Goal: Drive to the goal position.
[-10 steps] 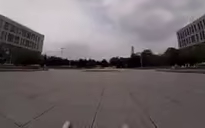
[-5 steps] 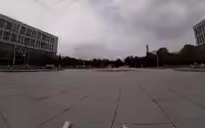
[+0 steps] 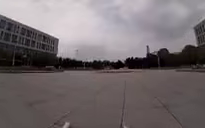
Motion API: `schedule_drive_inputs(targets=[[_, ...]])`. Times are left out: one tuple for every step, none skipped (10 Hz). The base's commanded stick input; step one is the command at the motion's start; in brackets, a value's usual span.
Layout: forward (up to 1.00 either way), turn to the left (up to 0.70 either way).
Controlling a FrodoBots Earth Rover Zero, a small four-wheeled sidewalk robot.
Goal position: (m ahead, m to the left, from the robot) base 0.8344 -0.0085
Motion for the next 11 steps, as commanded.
schedule_drive_inputs(targets=[[0.70,0.00],[0.62,0.00],[0.53,0.00],[0.39,0.00],[0.12,0.00],[0.00,0.00],[0.00,0.00],[0.00,0.00],[0.00,0.00],[0.00,0.00],[0.00,0.00]])
